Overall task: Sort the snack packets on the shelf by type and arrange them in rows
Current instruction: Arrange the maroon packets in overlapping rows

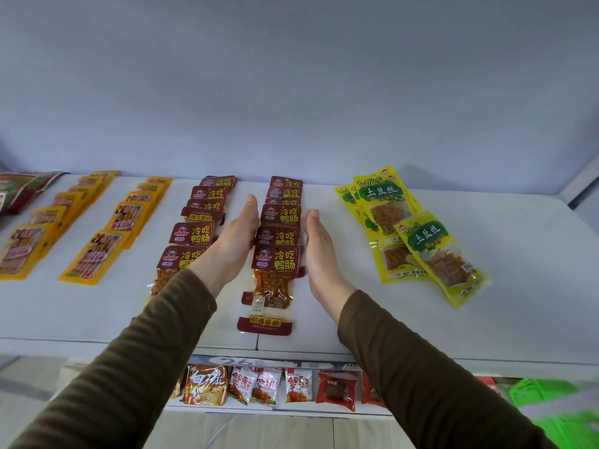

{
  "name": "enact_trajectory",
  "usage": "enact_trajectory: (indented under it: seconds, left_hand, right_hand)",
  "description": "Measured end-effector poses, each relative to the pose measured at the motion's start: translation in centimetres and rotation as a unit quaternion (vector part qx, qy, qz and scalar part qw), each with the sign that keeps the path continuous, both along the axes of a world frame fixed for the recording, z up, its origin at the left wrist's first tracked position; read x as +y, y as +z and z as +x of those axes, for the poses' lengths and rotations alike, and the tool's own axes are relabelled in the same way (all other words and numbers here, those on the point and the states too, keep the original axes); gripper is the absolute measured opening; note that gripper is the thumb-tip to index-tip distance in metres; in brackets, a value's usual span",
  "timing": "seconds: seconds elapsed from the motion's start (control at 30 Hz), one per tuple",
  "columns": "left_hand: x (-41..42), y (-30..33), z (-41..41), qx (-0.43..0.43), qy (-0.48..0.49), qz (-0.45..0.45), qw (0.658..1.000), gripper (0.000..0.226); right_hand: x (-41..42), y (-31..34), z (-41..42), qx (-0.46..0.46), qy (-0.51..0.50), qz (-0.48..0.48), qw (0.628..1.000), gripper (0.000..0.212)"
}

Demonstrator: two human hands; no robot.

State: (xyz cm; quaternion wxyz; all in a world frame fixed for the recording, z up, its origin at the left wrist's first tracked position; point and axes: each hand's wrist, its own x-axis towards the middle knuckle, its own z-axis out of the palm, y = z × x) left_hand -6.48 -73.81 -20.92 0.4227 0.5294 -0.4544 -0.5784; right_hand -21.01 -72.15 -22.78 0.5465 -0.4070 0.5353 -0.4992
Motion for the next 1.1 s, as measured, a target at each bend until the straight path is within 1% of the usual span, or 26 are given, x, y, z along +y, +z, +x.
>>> enact_trajectory:
  seconds: [0.1, 0.23, 0.3, 0.33, 0.4, 0.47, 0.5, 0.67, 0.73, 0.87, 0.97, 1.0, 1.1]
  left_hand:
    - [0.5, 0.0, 0.7, -0.024, 0.004, -0.001, 1.000, 0.084]
    - [3.0, -0.4, 1.9, -0.028, 0.026, -0.005, 0.999, 0.096]
    - [4.3, -0.9, 2.1, -0.037, 0.037, -0.011, 0.999, 0.091]
    - [5.0, -1.2, 2.1, -0.041, 0.037, -0.017, 0.998, 0.085]
    - [6.0, -1.9, 1.9, -0.051, 0.038, -0.033, 0.997, 0.071]
    - [6.7, -2.1, 1.3, -0.054, 0.045, -0.027, 0.997, 0.058]
    - [6.9, -2.1, 1.0, -0.057, 0.041, -0.020, 0.997, 0.059]
    - [7.2, -1.6, 0.2, -0.047, 0.037, 0.003, 0.998, 0.085]
    - [7.2, -1.6, 0.0, -0.045, 0.035, 0.014, 0.998, 0.088]
    - [7.1, -1.5, 0.4, -0.033, 0.047, -0.008, 0.998, 0.078]
    - [6.8, -1.6, 0.9, -0.023, 0.035, -0.041, 0.998, 0.082]
    - [6.7, -1.5, 0.9, -0.026, 0.032, -0.045, 0.998, 0.078]
    - [6.6, -2.1, 0.7, -0.024, 0.033, -0.046, 0.998, 0.057]
  right_hand:
    - [0.4, 0.1, -0.5, -0.004, -0.009, -0.002, 1.000, 0.059]
    - [2.0, -0.4, -1.0, -0.019, -0.013, 0.000, 1.000, 0.063]
    - [3.2, -0.8, -1.0, -0.025, -0.009, 0.003, 1.000, 0.064]
    - [3.8, -0.9, -0.9, -0.025, -0.003, 0.006, 1.000, 0.066]
    - [4.8, -1.0, -0.5, -0.027, 0.009, 0.005, 1.000, 0.078]
    - [5.3, -1.0, -0.2, -0.036, 0.015, -0.003, 0.999, 0.085]
    - [5.5, -0.9, 0.0, -0.038, 0.020, -0.007, 0.999, 0.086]
    - [6.0, -0.9, 0.8, -0.046, 0.026, -0.001, 0.999, 0.087]
    - [6.0, -1.1, 1.0, -0.040, 0.028, 0.003, 0.999, 0.082]
    - [6.0, -1.1, 0.8, -0.035, 0.020, -0.005, 0.999, 0.085]
    - [6.0, -1.1, 0.6, -0.046, 0.016, -0.010, 0.999, 0.087]
    - [6.0, -1.1, 0.8, -0.048, 0.018, -0.010, 0.999, 0.088]
    - [6.3, -0.8, 1.5, -0.046, 0.026, -0.007, 0.999, 0.097]
